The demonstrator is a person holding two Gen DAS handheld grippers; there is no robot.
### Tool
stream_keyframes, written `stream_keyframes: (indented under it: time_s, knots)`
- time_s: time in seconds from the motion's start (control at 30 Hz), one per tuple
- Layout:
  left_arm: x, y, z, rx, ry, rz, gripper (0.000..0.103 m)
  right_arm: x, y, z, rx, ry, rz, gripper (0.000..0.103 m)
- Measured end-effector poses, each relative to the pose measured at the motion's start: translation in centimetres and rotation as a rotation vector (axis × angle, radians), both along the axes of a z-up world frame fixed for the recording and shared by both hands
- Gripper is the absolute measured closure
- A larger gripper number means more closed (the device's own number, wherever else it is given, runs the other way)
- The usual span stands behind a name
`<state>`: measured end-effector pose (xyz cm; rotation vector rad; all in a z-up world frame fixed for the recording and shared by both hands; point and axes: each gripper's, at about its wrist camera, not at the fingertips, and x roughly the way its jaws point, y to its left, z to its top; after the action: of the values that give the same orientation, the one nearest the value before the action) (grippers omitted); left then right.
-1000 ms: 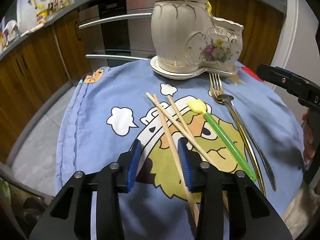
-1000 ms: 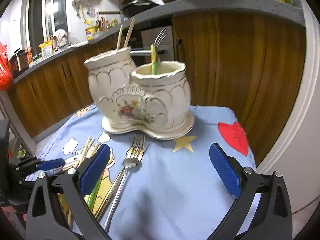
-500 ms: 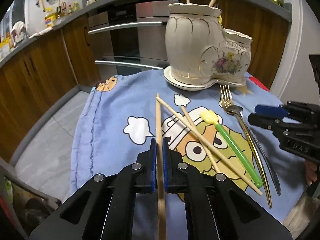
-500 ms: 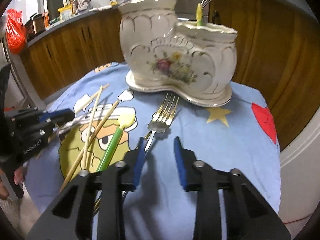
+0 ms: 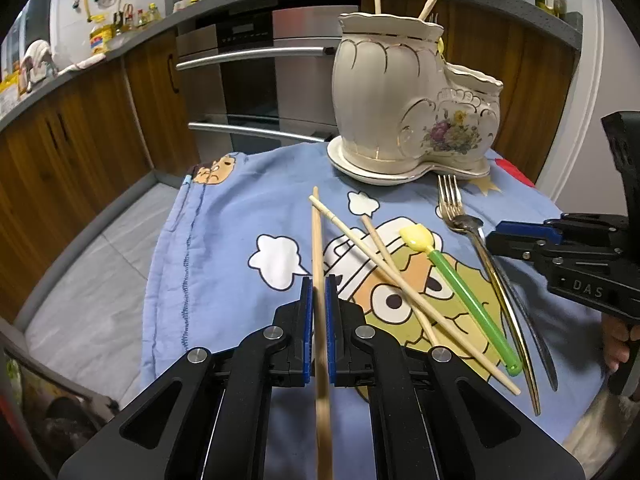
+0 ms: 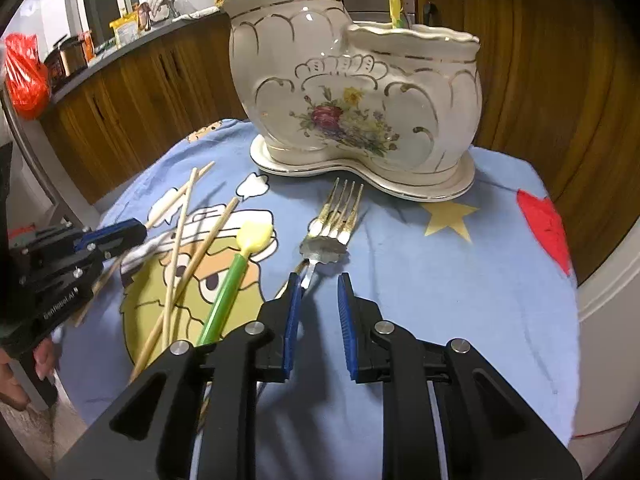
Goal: Organize utensils
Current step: 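Grasp a wooden chopstick with left tool while right tool grasps the silver spoon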
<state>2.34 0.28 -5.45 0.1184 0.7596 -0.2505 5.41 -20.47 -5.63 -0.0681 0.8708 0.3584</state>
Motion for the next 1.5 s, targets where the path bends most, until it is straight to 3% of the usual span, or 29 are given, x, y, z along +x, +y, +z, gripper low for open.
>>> stream_keyframes:
  time_s: [0.07,0.3,0.57,0.67,0.77,1.0,1.27,1.37,1.5]
  knots:
    - [0.0,0.2,0.0,0.000,-0.001,0.006,0.097,-0.1,-0.1,0.1,-0.044,-0.016,-0.012,0.088]
    - [0.1,0.1,0.2,-0.009,-0.007,0.005,0.097,0.1,-1.2,0.6,0.082,0.013,-0.004,0.088]
    - [0.1,-0.1,0.1,-0.006,-0.007,0.002,0.097,1.8,-0.5,0.1,0.156,0.074,-0.014,0.088]
    - [0.2,0.1,0.1,-0.011,-0.004,0.003,0.097,2.7,-1.2,-0.9,0.274,0.165,-0.009,0.088]
    - [0.2,0.2,0.1,-0.013,-0.007,0.005,0.097,3.2,-1.9,-1.2,0.333,0.183,-0.026,0.093]
    - [0.2,0.2,0.1,-0.013,-0.008,-0.001,0.097,2.2,-2.2,-0.2,0.309,0.130,-0.034,0.103]
    - [0.2,0.1,0.1,-0.011,-0.006,0.000,0.097,2.4,-1.8,0.1,0.273,0.104,-0.041,0.103]
    - [0.2,0.1,0.1,-0.011,-0.005,-0.002,0.097,2.7,-1.9,-0.4,0.279,0.128,-0.045,0.095]
    - [0.3,0.0,0.1,-0.011,-0.004,-0.004,0.097,3.1,-2.1,-0.7,0.296,0.145,-0.053,0.094]
